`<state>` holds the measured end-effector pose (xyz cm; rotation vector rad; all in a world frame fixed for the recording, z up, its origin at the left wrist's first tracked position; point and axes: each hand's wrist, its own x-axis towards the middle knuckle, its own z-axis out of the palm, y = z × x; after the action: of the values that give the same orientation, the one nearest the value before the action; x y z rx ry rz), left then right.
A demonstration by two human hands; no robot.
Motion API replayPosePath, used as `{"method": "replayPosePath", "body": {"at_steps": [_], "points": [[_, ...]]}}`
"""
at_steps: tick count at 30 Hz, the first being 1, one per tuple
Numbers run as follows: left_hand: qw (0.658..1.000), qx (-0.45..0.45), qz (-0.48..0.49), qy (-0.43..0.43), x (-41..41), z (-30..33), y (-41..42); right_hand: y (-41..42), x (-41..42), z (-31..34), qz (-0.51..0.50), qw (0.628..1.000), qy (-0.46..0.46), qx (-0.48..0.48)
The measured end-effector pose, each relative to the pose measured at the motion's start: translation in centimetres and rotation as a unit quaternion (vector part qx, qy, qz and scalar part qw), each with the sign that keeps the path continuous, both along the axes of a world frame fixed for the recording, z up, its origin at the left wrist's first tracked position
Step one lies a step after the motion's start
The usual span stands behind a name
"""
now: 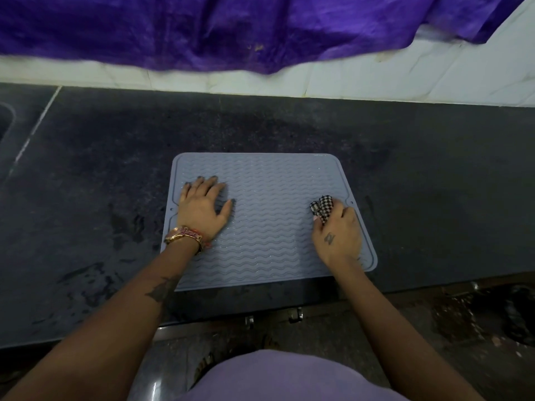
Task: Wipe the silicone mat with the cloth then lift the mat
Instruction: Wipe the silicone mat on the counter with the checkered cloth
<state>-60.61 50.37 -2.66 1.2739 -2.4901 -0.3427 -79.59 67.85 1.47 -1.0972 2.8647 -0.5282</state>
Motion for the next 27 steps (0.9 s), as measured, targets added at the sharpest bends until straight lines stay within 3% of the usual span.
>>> {"method": "replayPosePath", "body": {"at_steps": [6,10,16,27], "points": [[1.0,-0.004,0.003,0.007,0.1,-0.3,-0.2,-0.3,2.7,-0.5,0.019,1.0,0.016,0.02],[1.0,-0.004,0.003,0.007,0.1,-0.3,-0.2,-0.2,3.0,-0.4,0.024,1.0,-0.009,-0.018],[1.0,-0.001,-0.001,0.01,0.0,-0.3,-0.1,-0.2,4.5,-0.7,0.046,0.998,0.019,0.032],[1.0,-0.006,-0.001,0.013,0.1,-0.3,-0.3,0.4,6.3,-0.8,0.065,0.998,-0.002,-0.003]]}}
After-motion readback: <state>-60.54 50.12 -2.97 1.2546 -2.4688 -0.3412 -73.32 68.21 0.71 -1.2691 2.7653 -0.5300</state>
